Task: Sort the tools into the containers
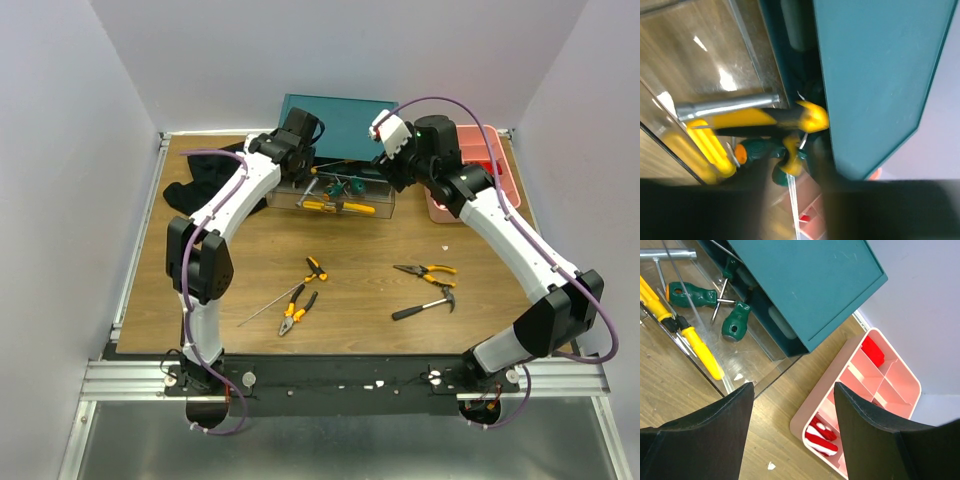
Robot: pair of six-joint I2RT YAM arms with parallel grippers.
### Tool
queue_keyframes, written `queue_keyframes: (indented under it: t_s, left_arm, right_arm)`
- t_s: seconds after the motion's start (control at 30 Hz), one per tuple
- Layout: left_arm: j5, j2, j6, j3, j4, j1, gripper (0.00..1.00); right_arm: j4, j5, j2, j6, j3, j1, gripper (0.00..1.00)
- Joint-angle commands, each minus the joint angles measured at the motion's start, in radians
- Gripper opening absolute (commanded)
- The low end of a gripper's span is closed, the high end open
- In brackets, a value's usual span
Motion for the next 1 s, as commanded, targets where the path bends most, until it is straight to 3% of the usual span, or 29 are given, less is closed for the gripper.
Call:
queue_keyframes:
  t_s: [0.0, 0.13, 0.2, 0.23, 0.27, 0.3, 0.33, 0.37, 0.4, 0.43, 0.5, 0.53, 0.57, 0.6, 0.63, 0.7, 0.87, 0.97]
  left_arm:
    - [0.035, -0.033, -0.055, 0.058, -0.018, 0.014, 0.99]
    - [0.098, -0.128, 0.032, 0.064, 0.038, 0.055, 0.99]
    - [0.17, -0.16, 0.136, 0.053, 0.17, 0.07, 0.99]
    - [0.202, -0.197, 0.272, 0.017, 0.23, 0.08, 0.99]
    - [0.237, -0.218, 0.4, -0.009, 0.391, 0.104, 0.99]
    - [0.355, -0.238, 0.535, -0.042, 0.482, 0.118, 0.99]
    - [0.397, -0.261, 0.765, -0.11, 0.535, 0.132, 0.99]
    - [0.428, -0.322, 0.89, -0.163, 0.574, 0.152, 0.99]
    - [0.551, -0.365, 1.025, -0.237, 0.706, 0.181, 0.99]
    - [0.575, -0.41, 1.157, -0.381, 0.745, 0.195, 0.99]
    - [0.644, -0.539, 1.444, -0.521, 0.808, 0.216, 0.99]
    - [0.761, -0.618, 1.552, -0.654, 0.824, 0.218, 0.99]
    - [0.805, -0.651, 1.738, -0.709, 0.815, 0.218, 0.99]
    - [0.858, -0.678, 1.828, -0.755, 0.79, 0.219, 0.99]
    - [0.996, -0.697, 1.932, -0.802, 0.737, 0.216, 0.98]
    - [1.076, -0.723, 2.205, -0.836, 0.55, 0.203, 0.9]
    - [1.071, -0.615, 2.277, -0.841, 0.37, 0.131, 0.65]
    - [0.985, -0.547, 2.208, -0.859, 0.405, 0.083, 0.59]
  right_arm:
    - [0.006, -0.003, 0.0, 0.012, 0.002, -0.007, 0.73]
    - [0.01, 0.006, 0.003, 0.007, 0.013, -0.01, 0.73]
    - [0.013, 0.006, 0.008, 0.003, 0.017, -0.012, 0.73]
    - [0.012, 0.008, 0.009, 0.001, 0.02, -0.012, 0.73]
    - [0.015, 0.008, 0.011, 0.001, 0.022, -0.013, 0.73]
    - [0.016, 0.008, 0.015, 0.0, 0.026, -0.015, 0.73]
    - [0.018, 0.006, 0.015, -0.001, 0.028, -0.016, 0.73]
    - [0.021, 0.005, 0.015, -0.001, 0.03, -0.016, 0.73]
    - [0.023, 0.003, 0.017, 0.003, 0.028, -0.018, 0.73]
    - [0.023, -0.001, 0.019, 0.006, 0.03, -0.02, 0.73]
    - [0.021, -0.009, 0.02, 0.012, 0.031, -0.021, 0.73]
    - [0.023, -0.015, 0.023, 0.015, 0.03, -0.023, 0.73]
    - [0.024, -0.018, 0.023, 0.016, 0.028, -0.023, 0.73]
    - [0.023, -0.021, 0.025, 0.025, 0.027, -0.023, 0.73]
    - [0.021, -0.027, 0.026, 0.03, 0.03, -0.023, 0.73]
    - [0.021, -0.037, 0.025, 0.041, 0.025, -0.024, 0.73]
    - [0.021, -0.041, 0.009, 0.044, 0.005, -0.023, 0.73]
    - [0.024, -0.04, -0.007, 0.039, -0.01, -0.024, 0.73]
